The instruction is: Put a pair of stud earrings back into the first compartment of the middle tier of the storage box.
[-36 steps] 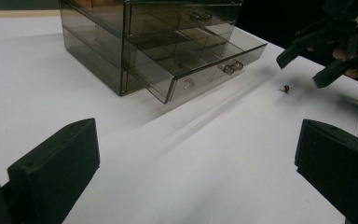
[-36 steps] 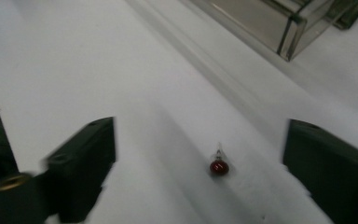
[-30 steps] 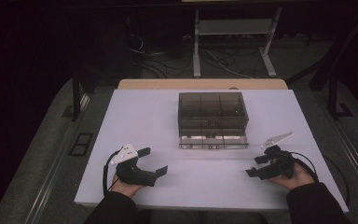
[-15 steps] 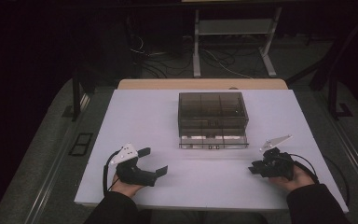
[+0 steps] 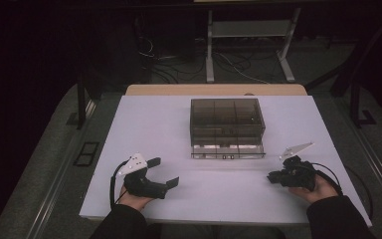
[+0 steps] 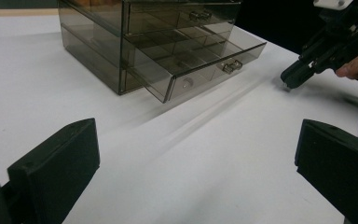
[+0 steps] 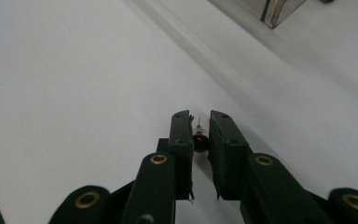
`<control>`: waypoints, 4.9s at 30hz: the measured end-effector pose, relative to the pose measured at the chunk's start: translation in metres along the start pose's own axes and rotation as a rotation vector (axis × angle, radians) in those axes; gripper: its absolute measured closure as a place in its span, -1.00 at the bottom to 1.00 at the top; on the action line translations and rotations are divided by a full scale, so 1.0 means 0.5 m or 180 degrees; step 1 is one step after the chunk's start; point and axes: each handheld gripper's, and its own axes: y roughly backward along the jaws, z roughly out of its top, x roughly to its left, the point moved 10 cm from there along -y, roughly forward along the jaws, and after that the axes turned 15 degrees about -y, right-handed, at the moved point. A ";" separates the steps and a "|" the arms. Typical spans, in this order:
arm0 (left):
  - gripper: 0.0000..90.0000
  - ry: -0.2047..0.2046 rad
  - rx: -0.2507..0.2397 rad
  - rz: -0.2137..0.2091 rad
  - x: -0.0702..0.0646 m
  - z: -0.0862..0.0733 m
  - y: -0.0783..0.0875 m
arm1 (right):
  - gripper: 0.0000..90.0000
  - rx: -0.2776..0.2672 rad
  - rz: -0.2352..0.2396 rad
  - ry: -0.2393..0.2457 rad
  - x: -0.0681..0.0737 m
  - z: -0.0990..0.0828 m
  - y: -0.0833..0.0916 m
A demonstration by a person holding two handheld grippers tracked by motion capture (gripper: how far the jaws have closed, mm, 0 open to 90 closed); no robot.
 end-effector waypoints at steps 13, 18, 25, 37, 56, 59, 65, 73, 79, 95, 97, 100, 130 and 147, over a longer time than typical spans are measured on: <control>-1.00 0.0006 -0.0007 0.0000 0.000 0.000 -0.001 | 0.74 -0.0147 0.0057 0.0141 0.025 0.054 0.050; -1.00 0.0001 -0.0008 -0.0001 0.000 0.001 0.000 | 0.74 -0.0203 0.0063 0.0210 0.035 0.079 0.069; -1.00 0.0005 -0.0010 -0.0002 0.000 0.001 0.000 | 0.74 -0.0274 0.0104 0.0280 0.053 0.107 0.086; -1.00 -0.0008 -0.0008 -0.0009 0.000 0.001 -0.001 | 0.74 -0.0298 0.0120 0.0470 0.092 0.158 0.095; -1.00 -0.0014 -0.0015 -0.0010 0.000 0.002 0.000 | 0.74 -0.0302 0.0296 0.0687 0.178 0.252 0.054; -1.00 -0.0022 -0.0017 -0.0013 0.001 0.002 0.001 | 0.74 -0.0296 0.0329 0.0717 0.191 0.263 0.044; -1.00 -0.0023 -0.0021 -0.0017 0.001 0.003 0.001 | 0.74 -0.0279 0.0384 0.0750 0.215 0.284 0.021; -1.00 -0.0018 -0.0030 -0.0019 0.001 0.003 0.002 | 0.74 -0.0251 0.0429 0.0794 0.237 0.305 -0.018; -1.00 -0.0015 -0.0025 -0.0022 0.000 0.003 0.002 | 0.74 -0.0221 0.0425 0.0801 0.242 0.309 -0.045; -1.00 -0.0018 -0.0026 -0.0030 0.000 0.004 0.002 | 0.74 -0.0218 0.0444 0.0775 0.249 0.340 -0.118; -1.00 -0.0018 -0.0027 -0.0031 0.000 0.004 0.002 | 0.74 -0.0213 0.0450 0.0759 0.249 0.343 -0.128; -1.00 -0.0021 -0.0027 -0.0034 0.000 0.004 0.002 | 0.74 -0.0176 0.0444 0.0756 0.247 0.343 -0.143; -1.00 -0.0020 -0.0012 -0.0034 0.000 0.002 -0.001 | -0.99 -0.0514 0.0357 0.0299 0.170 0.280 -0.032; -1.00 -0.0012 -0.0012 -0.0027 0.001 0.002 -0.001 | -0.99 -0.0668 0.0378 0.0039 0.119 0.202 0.017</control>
